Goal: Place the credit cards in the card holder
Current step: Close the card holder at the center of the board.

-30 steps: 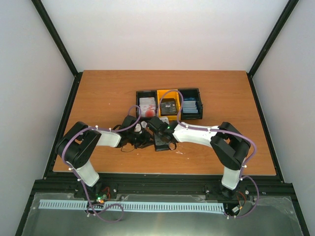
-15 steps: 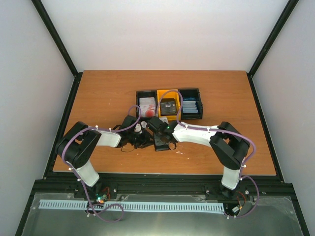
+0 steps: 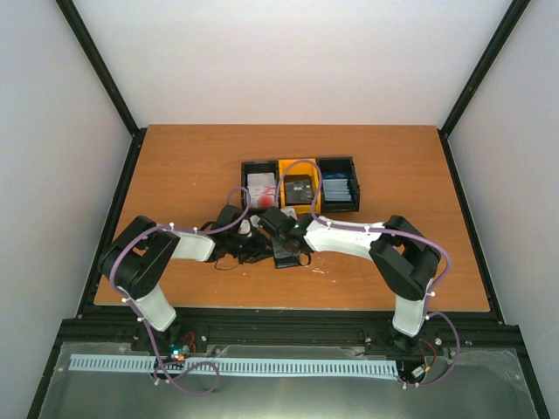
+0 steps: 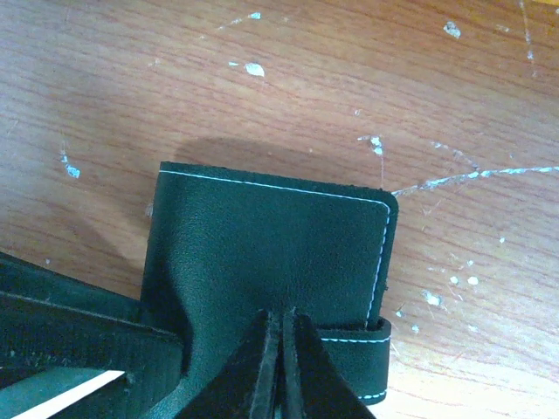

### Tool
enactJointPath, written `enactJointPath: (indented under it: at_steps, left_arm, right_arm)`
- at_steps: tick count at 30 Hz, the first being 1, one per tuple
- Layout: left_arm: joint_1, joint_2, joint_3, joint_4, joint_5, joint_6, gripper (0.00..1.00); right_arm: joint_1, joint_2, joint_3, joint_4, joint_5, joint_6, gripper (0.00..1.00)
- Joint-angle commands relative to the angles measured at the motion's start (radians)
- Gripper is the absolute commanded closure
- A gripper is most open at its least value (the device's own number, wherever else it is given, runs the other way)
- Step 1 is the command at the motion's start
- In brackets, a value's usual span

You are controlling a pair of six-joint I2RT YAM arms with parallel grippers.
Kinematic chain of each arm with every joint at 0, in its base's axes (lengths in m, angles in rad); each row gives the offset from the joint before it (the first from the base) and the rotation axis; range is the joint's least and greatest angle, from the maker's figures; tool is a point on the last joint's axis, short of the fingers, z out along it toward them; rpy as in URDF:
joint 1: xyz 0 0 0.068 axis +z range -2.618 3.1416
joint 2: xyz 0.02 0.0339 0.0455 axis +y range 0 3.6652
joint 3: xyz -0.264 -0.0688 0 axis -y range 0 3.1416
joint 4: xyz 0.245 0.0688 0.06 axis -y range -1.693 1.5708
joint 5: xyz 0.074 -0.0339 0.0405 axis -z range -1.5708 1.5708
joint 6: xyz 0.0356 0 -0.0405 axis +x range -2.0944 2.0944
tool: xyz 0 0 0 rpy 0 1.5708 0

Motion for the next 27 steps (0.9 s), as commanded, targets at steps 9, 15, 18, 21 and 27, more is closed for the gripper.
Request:
enactJointPath:
  at_steps: [9,15,18,21,27]
  left_arm:
    - [0.006,0.014,-0.017,-0.085,-0.044,-0.004,0.74]
    - [0.006,0.016,-0.018,-0.084,-0.043,-0.002,0.74]
    - [0.005,0.018,-0.018,-0.084,-0.042,-0.002,0.74]
    - [0.007,0.023,-0.017,-0.082,-0.039,-0.001,0.74]
    - [0.006,0.021,-0.018,-0.082,-0.039,-0.002,0.74]
  right_arm:
    - [0.021,0.018,-0.037,0.010,-0.015,0.036,0.97]
    - [0.021,0.013,-0.033,-0.016,0.039,0.040,0.97]
    - [0.021,-0.015,-0.030,-0.024,0.081,0.040,0.97]
    - [0.021,-0.044,-0.029,-0.018,0.097,0.038,0.97]
    - [0.021,-0.055,-0.035,-0.018,0.103,0.046,0.97]
